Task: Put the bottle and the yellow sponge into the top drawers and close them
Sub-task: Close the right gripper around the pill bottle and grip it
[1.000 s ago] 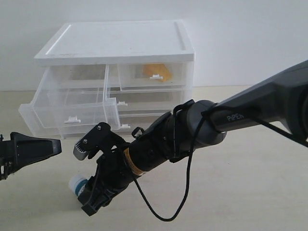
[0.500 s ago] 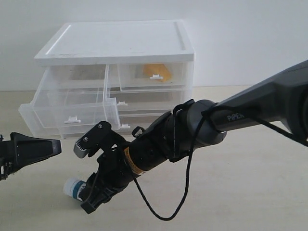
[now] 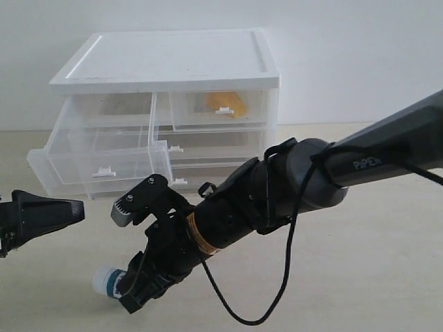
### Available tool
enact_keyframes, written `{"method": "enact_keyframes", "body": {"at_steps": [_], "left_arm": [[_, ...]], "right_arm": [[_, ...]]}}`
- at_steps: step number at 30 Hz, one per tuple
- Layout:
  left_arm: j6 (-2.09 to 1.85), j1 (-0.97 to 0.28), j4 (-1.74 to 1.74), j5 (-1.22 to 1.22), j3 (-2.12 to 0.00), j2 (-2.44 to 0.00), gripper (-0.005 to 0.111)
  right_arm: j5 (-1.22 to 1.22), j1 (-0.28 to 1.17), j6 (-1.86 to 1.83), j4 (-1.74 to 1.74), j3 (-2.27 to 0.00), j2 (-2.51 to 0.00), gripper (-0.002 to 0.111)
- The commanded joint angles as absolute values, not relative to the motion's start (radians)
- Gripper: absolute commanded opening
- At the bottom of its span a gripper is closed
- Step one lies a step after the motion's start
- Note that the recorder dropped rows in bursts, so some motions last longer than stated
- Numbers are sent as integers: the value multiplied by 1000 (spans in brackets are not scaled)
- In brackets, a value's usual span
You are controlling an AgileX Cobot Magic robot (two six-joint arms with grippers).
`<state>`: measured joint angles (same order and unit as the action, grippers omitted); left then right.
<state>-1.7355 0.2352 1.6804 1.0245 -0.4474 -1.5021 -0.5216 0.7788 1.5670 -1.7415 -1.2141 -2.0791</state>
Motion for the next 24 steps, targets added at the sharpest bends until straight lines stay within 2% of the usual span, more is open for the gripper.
{"method": "enact_keyframes", "body": {"at_steps": [1,7,12,14,17,19,24], "left_arm": [[-1750,276,1685,1028,-419,-1496,58],[-1756,298,1693,1028,-410,-1496,58],[-1756,298,1693,1028,-410,-1496,58],[-1756,298,1693,1028,-410,-1496,58],[-1756,298,1693,1028,-410,-1496,58],[-1756,298,1693,1028,-410,-1496,58],[-1756,298,1693,1028,-410,-1496,58]], "right_arm": [[-491,778,1551,-1744,-1135,-1974,0],[-511,778,1595,-1744,-1105,-1797,0],[-529,778,1519,-1744,-1105,-1847,2],[-531,778,1511,-1744,-1105,-1877,12],[-529,778,1464,-1744,-1105,-1923,39],[-529,778,1444,-1744,-1105,-1947,50],[-522,778,1420,-1744,-1105,-1977,51]]}}
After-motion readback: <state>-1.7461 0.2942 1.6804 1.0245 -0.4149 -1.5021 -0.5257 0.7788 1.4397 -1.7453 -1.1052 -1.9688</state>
